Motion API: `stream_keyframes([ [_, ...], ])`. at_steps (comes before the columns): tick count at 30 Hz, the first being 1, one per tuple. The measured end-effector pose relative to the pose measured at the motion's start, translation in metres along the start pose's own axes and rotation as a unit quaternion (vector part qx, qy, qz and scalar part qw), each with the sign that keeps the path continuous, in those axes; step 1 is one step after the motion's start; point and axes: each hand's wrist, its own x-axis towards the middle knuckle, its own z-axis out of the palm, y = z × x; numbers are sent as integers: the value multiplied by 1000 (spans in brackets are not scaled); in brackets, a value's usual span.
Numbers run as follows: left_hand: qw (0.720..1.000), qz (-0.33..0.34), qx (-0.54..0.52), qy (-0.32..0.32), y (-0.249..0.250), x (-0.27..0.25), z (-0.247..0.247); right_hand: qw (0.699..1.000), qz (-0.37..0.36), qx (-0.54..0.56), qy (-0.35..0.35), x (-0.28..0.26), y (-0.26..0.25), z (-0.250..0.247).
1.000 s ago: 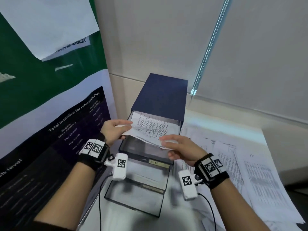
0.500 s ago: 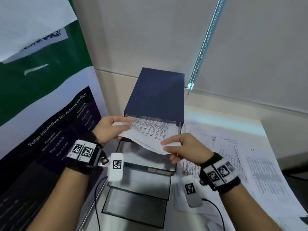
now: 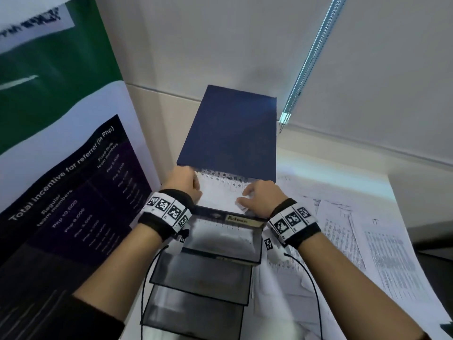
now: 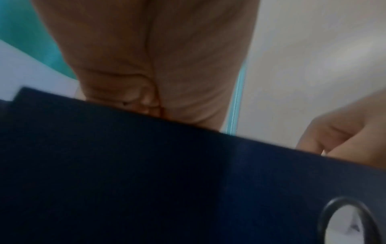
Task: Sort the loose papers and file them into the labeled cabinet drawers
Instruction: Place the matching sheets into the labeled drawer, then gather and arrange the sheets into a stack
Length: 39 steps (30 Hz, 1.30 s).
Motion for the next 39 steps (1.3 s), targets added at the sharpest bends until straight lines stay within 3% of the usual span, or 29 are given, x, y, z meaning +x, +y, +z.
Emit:
stream_keyframes([
  [4, 994, -9, 97, -42, 16, 5, 5, 992, -45, 117, -1, -23, 16, -8],
  [6, 992, 12, 116, -37, 33, 0, -3, 966, -44, 254, 9, -48, 35, -12],
  [8, 996, 47, 78, -12, 56, -10, -12, 945, -17, 324, 49, -73, 68, -8],
  [11, 986, 153, -53, -29, 103, -37, -18, 960, 66, 243, 120, -103, 147, 14],
  [13, 955, 225, -164, -102, 139, -56, -11, 970, 142, 155, 126, -118, 204, 37],
  [15, 919, 249, -248, -177, 179, -66, 20, 954, 244, 130, 115, -141, 267, 58],
  [19, 895, 136, -302, -299, 224, -64, 148, 898, 402, 143, 111, -178, 382, 93],
  [22, 893, 1, -294, -342, 245, -62, 256, 830, 501, 188, 158, -197, 449, 104],
  [24, 879, -99, -301, -357, 256, -66, 316, 808, 532, 192, 169, -205, 490, 109],
  [28, 858, -171, -322, -363, 269, -79, 399, 810, 536, 208, 113, -217, 550, 120],
  [31, 876, -170, -323, -315, 288, -90, 414, 814, 517, 257, 70, -221, 568, 117],
  [36, 890, -143, -335, -275, 313, -94, 424, 866, 422, 186, 194, -222, 553, 114],
  [39, 916, -112, -270, -274, 324, -91, 425, 870, 327, 319, 184, -223, 534, 119],
])
